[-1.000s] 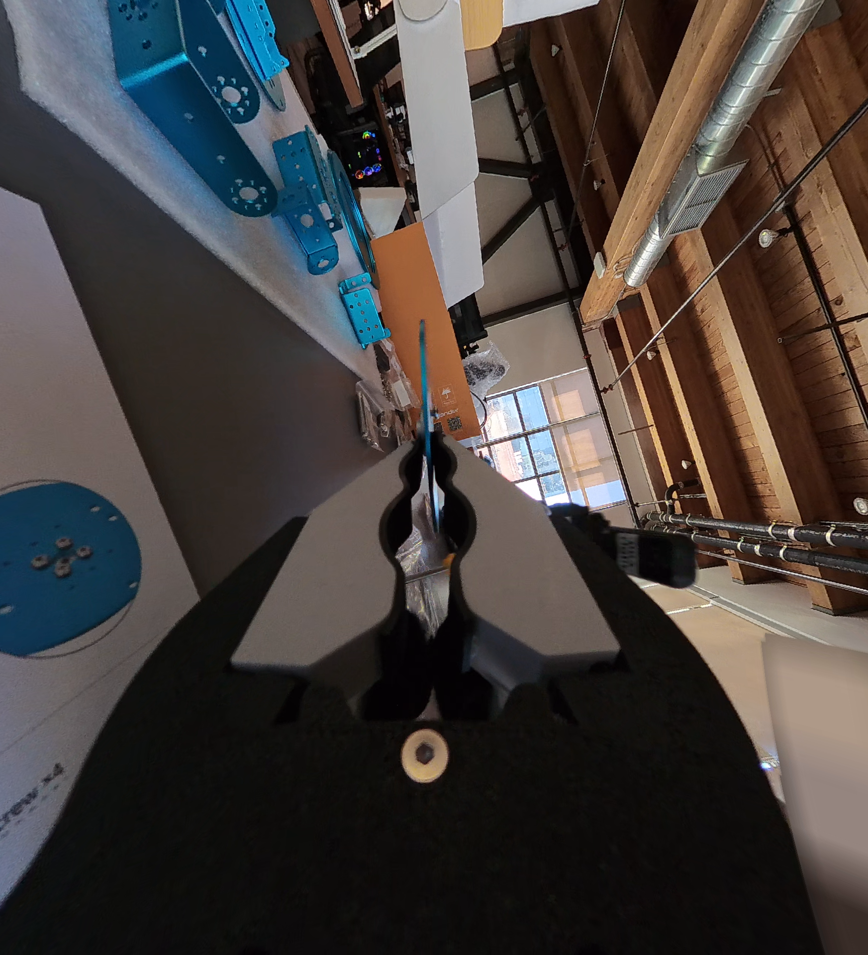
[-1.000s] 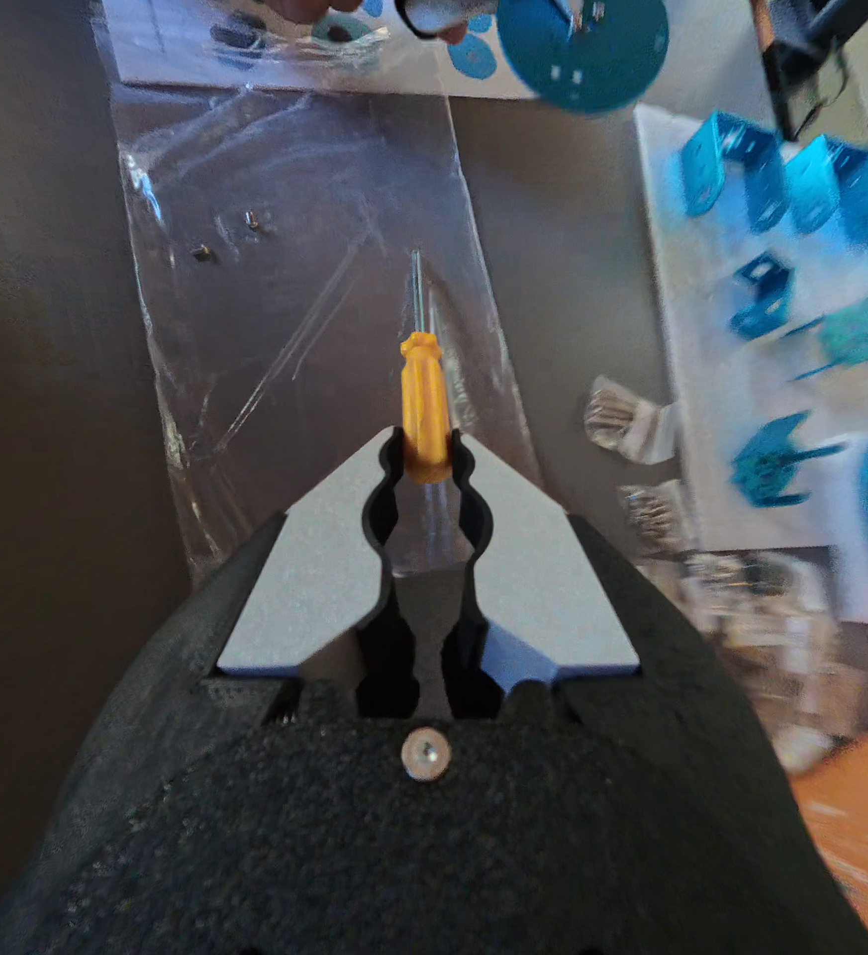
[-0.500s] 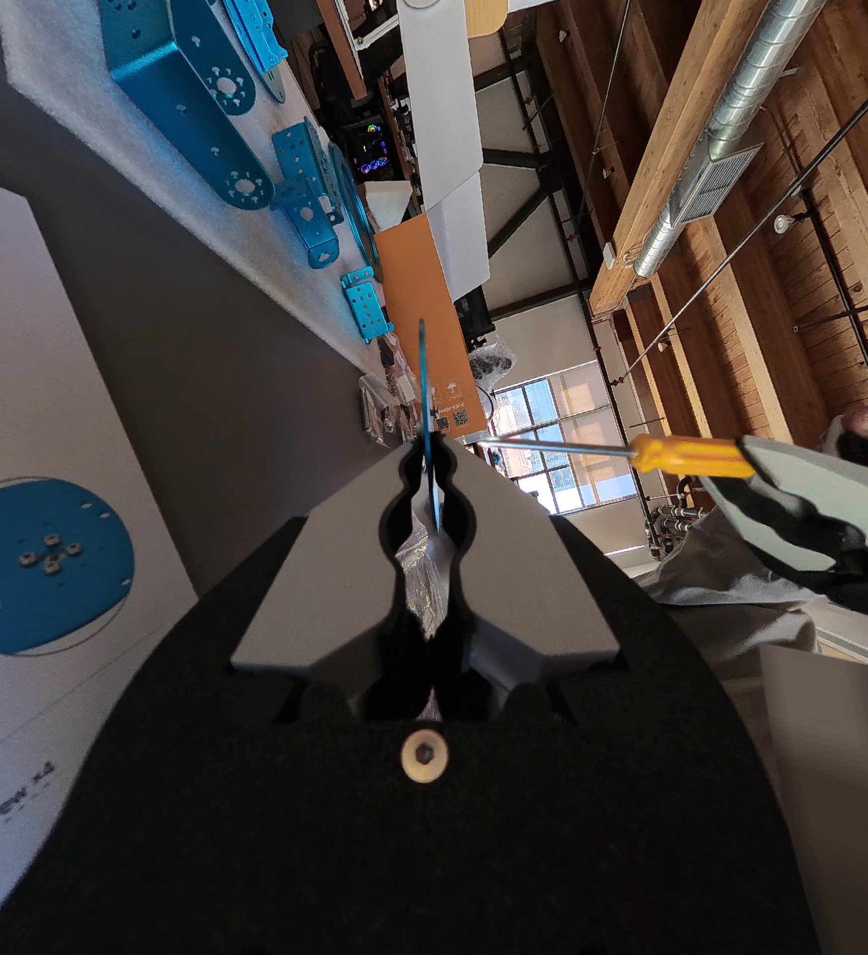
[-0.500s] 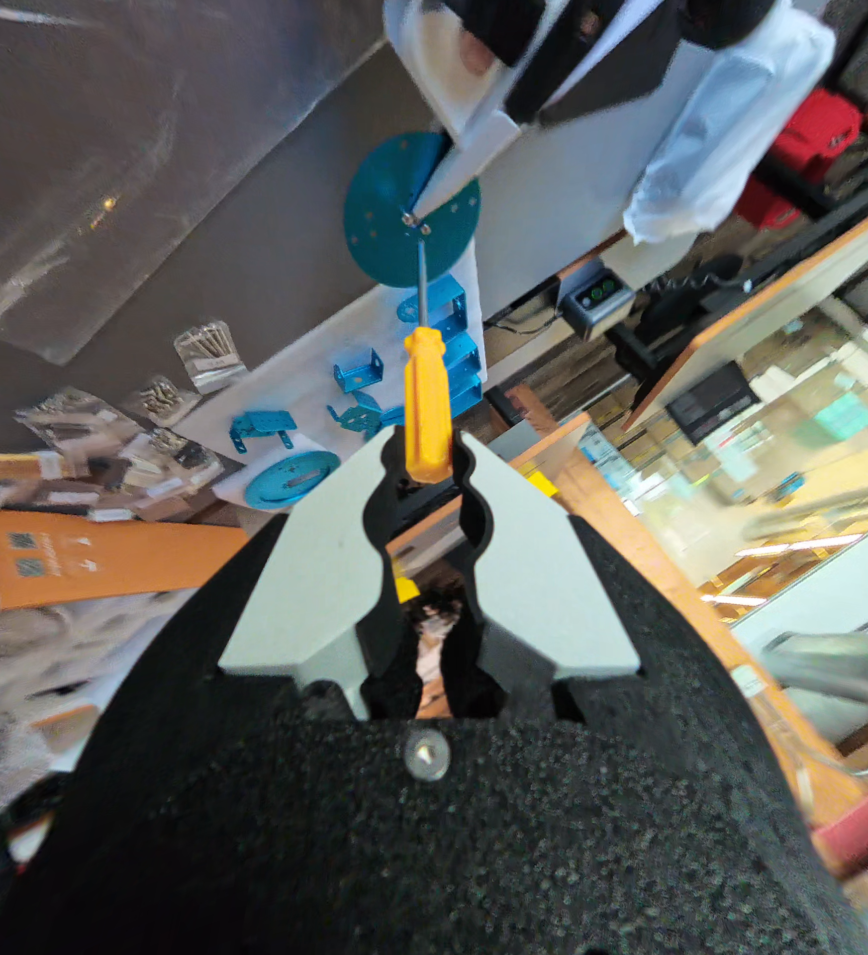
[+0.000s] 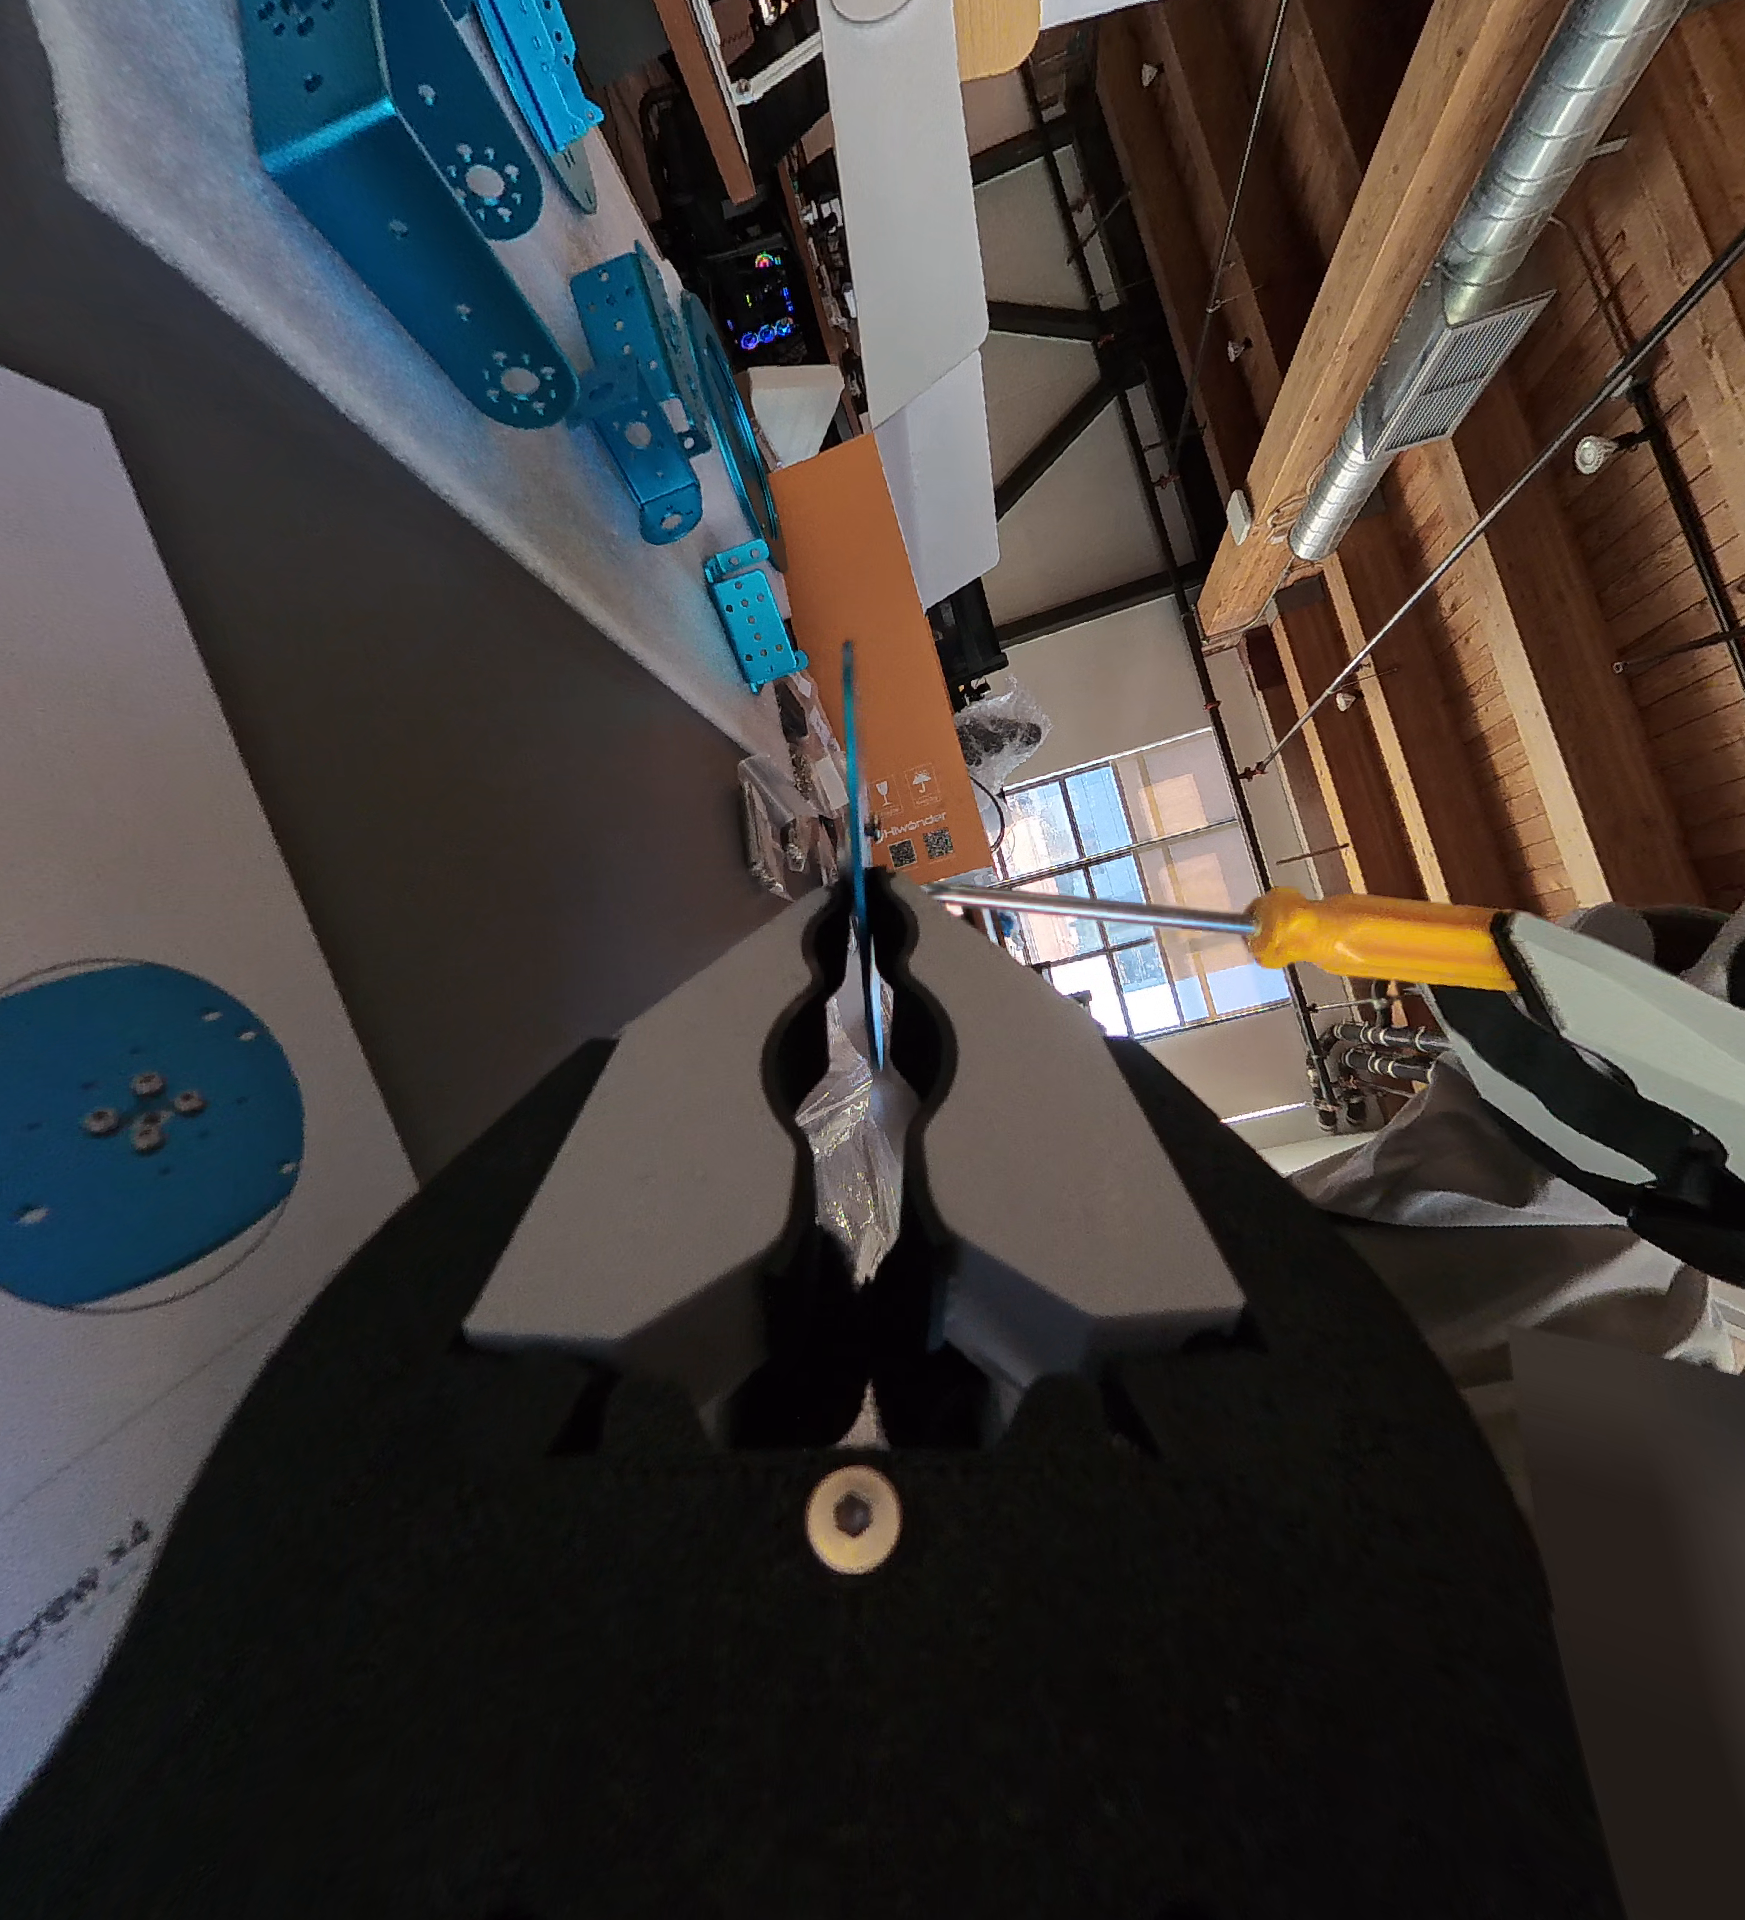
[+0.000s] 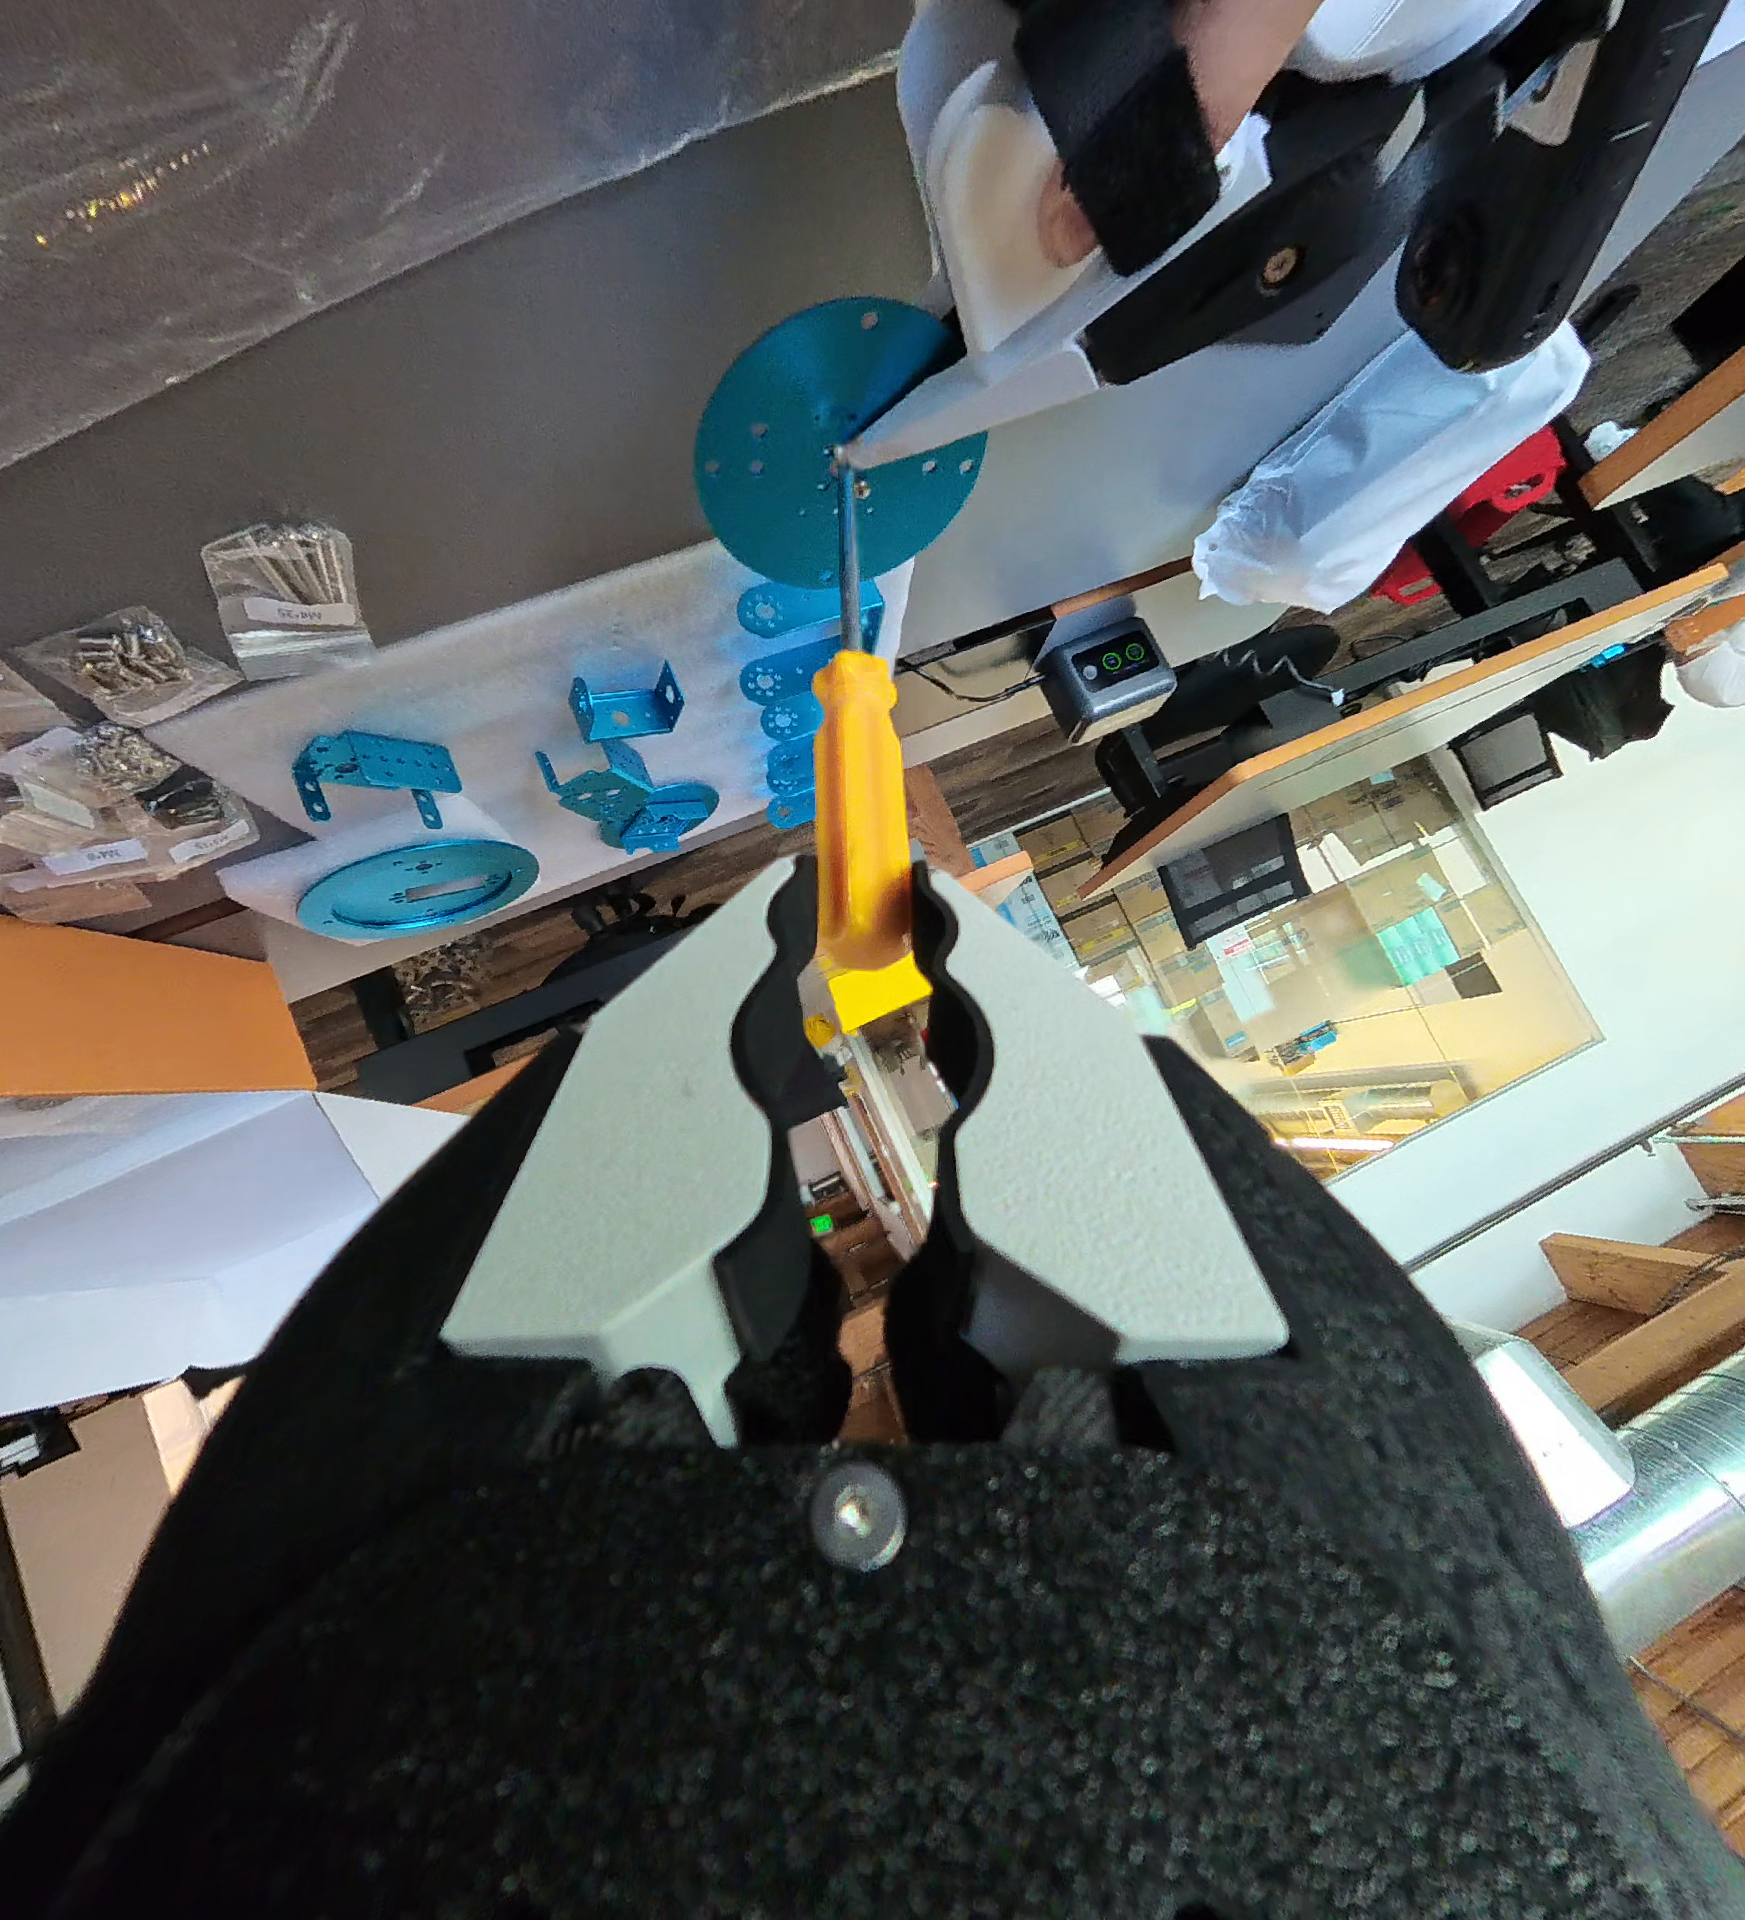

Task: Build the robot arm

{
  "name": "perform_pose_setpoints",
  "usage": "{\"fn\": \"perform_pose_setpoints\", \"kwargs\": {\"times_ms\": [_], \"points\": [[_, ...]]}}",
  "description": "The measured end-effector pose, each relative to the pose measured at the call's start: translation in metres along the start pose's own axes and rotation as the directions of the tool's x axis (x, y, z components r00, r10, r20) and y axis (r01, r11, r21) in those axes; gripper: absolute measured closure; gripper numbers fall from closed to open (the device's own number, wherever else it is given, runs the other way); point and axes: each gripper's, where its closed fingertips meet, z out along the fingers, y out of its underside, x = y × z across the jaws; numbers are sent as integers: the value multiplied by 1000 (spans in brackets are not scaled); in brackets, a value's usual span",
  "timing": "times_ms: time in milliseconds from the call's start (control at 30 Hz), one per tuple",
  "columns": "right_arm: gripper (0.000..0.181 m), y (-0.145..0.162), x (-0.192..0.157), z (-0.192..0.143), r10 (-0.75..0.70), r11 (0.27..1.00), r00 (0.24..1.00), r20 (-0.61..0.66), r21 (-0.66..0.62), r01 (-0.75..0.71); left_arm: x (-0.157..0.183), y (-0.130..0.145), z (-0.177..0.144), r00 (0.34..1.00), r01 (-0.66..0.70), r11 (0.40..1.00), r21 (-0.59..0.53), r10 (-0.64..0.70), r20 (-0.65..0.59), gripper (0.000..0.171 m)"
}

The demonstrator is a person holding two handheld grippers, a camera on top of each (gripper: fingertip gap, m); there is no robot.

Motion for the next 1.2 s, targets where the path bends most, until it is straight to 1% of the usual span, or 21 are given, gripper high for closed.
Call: {"fn": "perform_pose_setpoints", "kwargs": {"times_ms": [367,633,967,1100,1200], "points": [[164,5,-5,2,30,1000,999,12,-7,-30,0,1,1,1000,17,1000,-2,-17,-9,168],[164,0,-3,1,34,999,999,5,12,-34,-2,0,1,1000,16,1000,1,-16,-5,168],[164,1,-3,5,36,999,999,11,7,-36,-1,0,0,1000,17,1000,2,-17,-6,169],[164,1,-4,6,38,999,999,19,2,-38,-3,0,0,1000,17,1000,2,-17,0,168],[164,1,-7,9,64,998,997,50,-2,-64,-5,1,0,1000,3,1000,0,-3,15,169]]}}
